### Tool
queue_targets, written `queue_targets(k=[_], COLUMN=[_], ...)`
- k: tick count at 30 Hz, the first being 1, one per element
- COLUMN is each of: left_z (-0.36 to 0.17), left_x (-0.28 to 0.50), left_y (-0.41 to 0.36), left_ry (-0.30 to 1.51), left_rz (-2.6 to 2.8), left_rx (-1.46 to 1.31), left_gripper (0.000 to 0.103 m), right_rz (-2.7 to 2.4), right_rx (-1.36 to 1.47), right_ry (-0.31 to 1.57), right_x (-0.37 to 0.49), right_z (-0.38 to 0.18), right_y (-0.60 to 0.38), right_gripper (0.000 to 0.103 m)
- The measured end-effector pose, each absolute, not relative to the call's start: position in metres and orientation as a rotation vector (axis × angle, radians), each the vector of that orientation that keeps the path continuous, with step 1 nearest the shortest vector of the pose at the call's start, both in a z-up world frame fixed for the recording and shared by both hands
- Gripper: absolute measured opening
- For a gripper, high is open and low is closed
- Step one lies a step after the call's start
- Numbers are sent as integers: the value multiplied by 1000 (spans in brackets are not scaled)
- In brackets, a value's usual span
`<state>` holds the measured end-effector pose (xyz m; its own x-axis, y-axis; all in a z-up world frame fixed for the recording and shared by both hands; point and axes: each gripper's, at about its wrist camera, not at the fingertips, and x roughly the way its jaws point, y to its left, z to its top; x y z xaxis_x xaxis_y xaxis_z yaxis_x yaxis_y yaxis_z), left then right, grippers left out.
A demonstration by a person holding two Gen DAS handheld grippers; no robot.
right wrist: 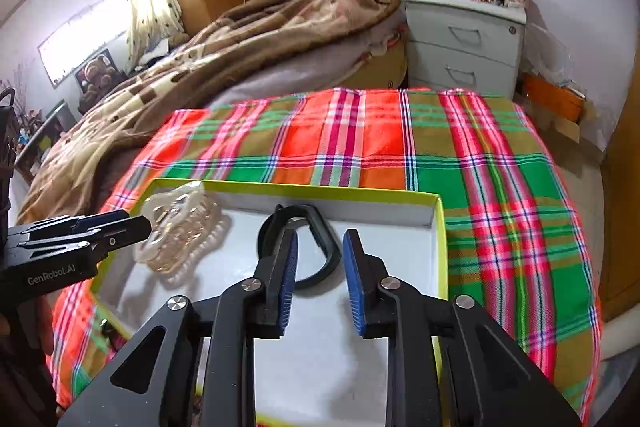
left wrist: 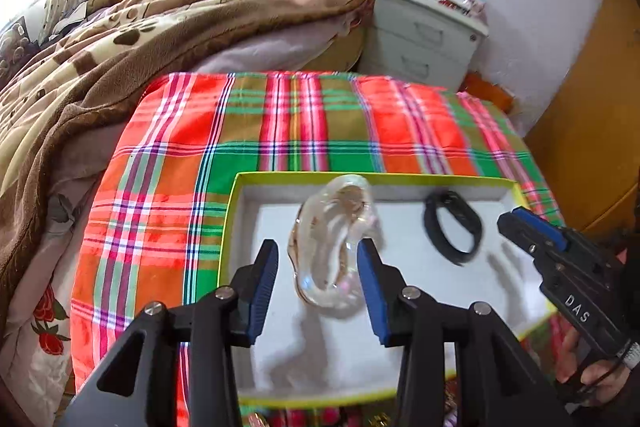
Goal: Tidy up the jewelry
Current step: 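Grasp the light blue coiled tie with the right tool while the left tool grasps the lavender tie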
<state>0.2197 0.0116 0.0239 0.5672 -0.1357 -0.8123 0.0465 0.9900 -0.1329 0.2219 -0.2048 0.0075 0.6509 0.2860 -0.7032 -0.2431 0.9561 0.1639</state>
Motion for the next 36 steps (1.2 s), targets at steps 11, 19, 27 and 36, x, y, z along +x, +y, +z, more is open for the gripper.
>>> queue_targets(k=[11,19,27,36], left_z=[36,18,-4,-18], left_x=[150,111,89,80], left_y=[4,-12,-31,-43], left_ry=[917,963,1004,1031], left_rz=[-236,-340,-380,-358], left_rx=[-165,-195,-173,-127], left_gripper=[43,43,43,42], right_rz=[293,296,278,285], right_rx=[82,48,57,46], right_ry=[731,775,819,860], right_x=[157,118,98,90], right_z=[28,10,-12,-27], right_y=[-237,-258,-274,-280], right_gripper=[44,44,44,44])
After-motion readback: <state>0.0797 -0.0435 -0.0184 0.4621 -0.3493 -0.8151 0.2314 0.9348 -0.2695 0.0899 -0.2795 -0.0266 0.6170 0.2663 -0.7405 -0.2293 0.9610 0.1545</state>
